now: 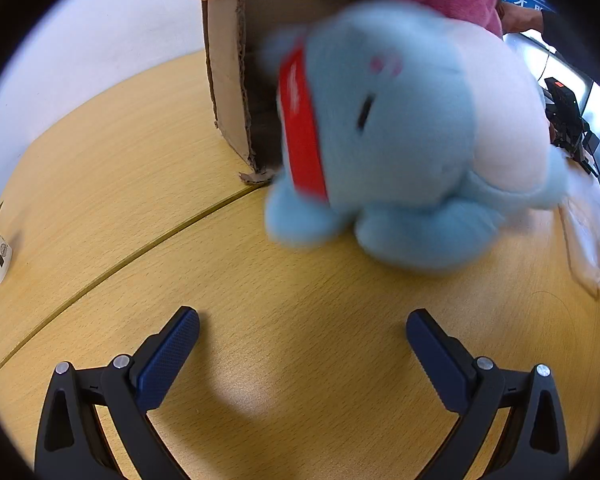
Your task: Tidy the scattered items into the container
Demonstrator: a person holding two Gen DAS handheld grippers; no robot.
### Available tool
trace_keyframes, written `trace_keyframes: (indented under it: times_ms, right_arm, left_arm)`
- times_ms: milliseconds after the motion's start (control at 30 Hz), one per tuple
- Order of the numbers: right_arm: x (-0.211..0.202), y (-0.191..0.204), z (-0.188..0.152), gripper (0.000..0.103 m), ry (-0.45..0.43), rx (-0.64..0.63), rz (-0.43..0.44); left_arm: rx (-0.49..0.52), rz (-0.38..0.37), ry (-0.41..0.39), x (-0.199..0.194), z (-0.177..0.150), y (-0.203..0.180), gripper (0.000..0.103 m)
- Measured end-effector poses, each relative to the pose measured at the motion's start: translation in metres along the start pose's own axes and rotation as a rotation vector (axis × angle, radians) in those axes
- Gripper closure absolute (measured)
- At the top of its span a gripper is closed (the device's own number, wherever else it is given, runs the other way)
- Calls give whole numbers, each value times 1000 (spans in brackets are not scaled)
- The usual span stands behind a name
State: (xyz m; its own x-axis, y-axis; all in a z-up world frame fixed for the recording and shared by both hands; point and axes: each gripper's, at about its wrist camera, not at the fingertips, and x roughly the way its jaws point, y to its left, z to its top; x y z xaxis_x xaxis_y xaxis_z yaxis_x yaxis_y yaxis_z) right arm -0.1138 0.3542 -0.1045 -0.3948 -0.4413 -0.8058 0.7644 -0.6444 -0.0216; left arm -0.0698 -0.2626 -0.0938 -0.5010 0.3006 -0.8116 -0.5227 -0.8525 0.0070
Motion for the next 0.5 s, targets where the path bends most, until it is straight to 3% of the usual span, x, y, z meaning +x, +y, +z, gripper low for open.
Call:
trace_keyframes:
  times_ms: [500]
  right_arm:
    - [0,-1,1,0,0,1,-1]
  left_arm:
    - [1,0,0,-3,1,2,0]
